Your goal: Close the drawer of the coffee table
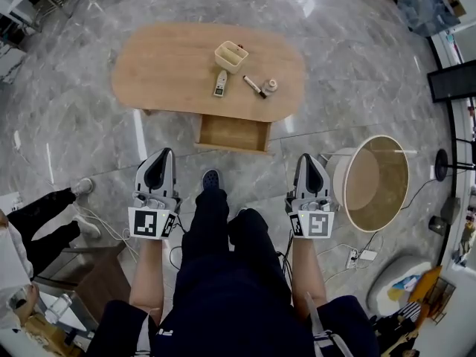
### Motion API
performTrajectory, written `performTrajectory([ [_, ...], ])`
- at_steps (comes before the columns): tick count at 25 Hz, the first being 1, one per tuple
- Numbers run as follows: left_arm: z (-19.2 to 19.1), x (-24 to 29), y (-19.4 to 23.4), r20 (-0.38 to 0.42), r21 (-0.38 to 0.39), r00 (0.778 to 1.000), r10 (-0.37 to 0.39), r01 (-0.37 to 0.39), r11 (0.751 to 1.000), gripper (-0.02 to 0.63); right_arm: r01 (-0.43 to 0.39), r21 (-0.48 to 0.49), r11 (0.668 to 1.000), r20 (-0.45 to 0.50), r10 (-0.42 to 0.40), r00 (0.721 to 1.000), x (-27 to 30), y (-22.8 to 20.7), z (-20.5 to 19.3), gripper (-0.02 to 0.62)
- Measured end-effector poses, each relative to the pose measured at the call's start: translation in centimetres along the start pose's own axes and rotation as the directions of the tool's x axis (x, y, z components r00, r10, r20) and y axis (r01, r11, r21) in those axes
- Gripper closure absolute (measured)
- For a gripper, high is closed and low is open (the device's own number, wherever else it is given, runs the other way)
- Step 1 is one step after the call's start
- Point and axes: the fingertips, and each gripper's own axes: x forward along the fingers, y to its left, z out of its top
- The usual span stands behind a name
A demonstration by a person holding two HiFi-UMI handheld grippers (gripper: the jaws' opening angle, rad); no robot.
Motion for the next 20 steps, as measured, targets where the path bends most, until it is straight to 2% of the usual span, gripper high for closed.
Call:
performTrajectory([
  [7,-10.7,2.4,0.9,-0.031,0.015,0.999,-0.014,0.014,1.0,0.58,-0.013,-0.02,1.0,-0.001,0.013,1.0,1.7,-1.3,-9.9,0.571],
  [20,-26.5,5.0,2.1,-0.013,0.026,1.0,-0.005,0.006,1.0,0.58,-0.017,-0.043,0.999,0.03,0.019,0.999,3.8,-2.8,-25.2,0.571],
])
